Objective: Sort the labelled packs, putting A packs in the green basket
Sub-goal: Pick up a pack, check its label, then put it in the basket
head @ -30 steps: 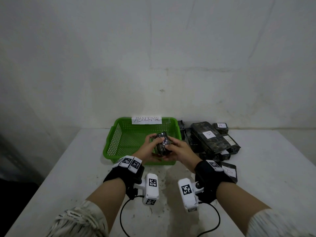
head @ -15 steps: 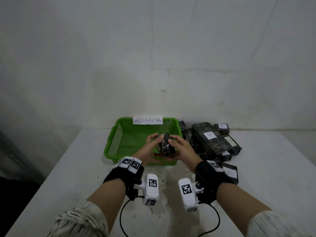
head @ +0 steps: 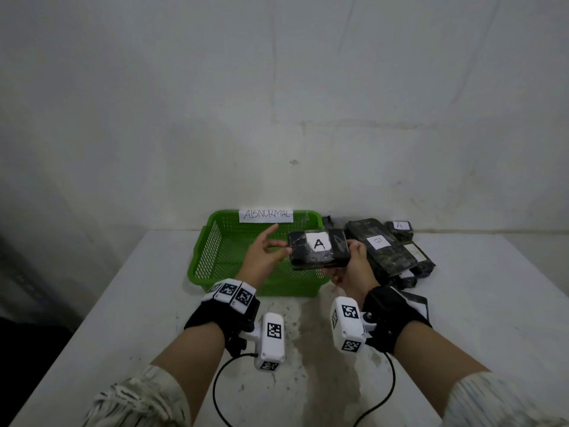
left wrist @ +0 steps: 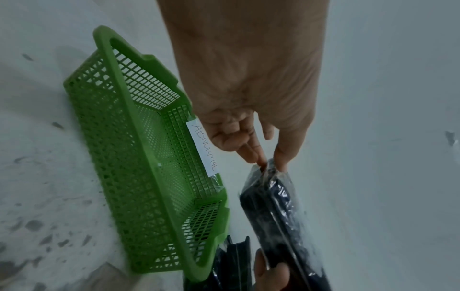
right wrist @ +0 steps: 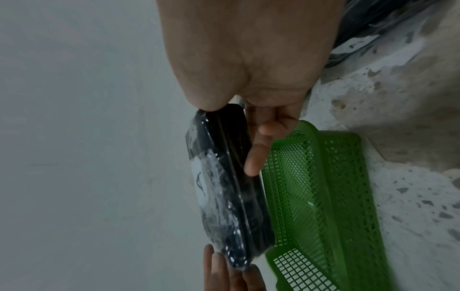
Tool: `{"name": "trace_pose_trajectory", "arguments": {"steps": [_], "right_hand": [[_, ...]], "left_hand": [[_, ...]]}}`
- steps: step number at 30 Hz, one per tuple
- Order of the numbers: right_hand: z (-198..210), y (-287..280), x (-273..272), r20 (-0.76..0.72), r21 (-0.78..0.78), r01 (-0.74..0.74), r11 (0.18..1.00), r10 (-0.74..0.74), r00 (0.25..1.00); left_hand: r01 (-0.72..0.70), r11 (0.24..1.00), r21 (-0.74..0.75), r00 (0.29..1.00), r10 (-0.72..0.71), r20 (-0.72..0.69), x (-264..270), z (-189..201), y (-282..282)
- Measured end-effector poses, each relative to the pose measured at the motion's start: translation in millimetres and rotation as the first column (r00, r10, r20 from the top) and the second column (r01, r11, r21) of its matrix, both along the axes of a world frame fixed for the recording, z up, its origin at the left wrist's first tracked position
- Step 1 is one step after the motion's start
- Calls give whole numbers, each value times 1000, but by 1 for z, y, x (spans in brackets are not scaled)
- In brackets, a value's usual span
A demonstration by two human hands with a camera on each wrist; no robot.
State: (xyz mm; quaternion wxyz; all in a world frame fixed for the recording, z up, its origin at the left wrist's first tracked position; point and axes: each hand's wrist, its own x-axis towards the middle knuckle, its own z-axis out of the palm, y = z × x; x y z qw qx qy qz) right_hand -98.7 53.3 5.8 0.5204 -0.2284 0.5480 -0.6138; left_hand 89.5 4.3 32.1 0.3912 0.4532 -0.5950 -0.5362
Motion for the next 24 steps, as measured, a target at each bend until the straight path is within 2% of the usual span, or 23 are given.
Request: {"name": "trace_pose_trajectory", "arguments": {"steps": [2, 4, 8, 11, 13, 17, 21, 24], "right_hand": [[-2, -1, -3, 18, 31, 9, 999, -10, 1000], [-3, -1, -6, 53, 88, -43, 995, 39, 998], [-2, 1, -6, 45, 173, -244, 954, 240, 970], [3, 4, 5, 0, 202, -343, 917, 350, 937], [1, 4, 11, 9, 161, -385, 909, 388, 922], [-5, 4, 17, 257, -21, -408, 913, 399, 880], [-5, 4, 13, 301, -147, -422, 895, 446, 843], [-3, 4, 11, 315, -197, -426, 883, 468, 826]], "left_hand": [[13, 1000, -12, 1000, -13, -28, -1, 4, -2], [36, 999, -38, 999, -38, -38, -1, 9, -1], [34, 995, -97, 997, -40, -66, -3, 15, 5], [22, 996, -88, 988, -35, -149, -8, 18, 6], [32, 996, -79, 984, -45, -175, -14, 22, 6], [116, 991, -69, 979, -126, -158, -24, 31, 8], [189, 982, -30, 974, -191, -123, -28, 32, 9], [216, 976, -22, 976, -216, -11, -25, 28, 10]]}}
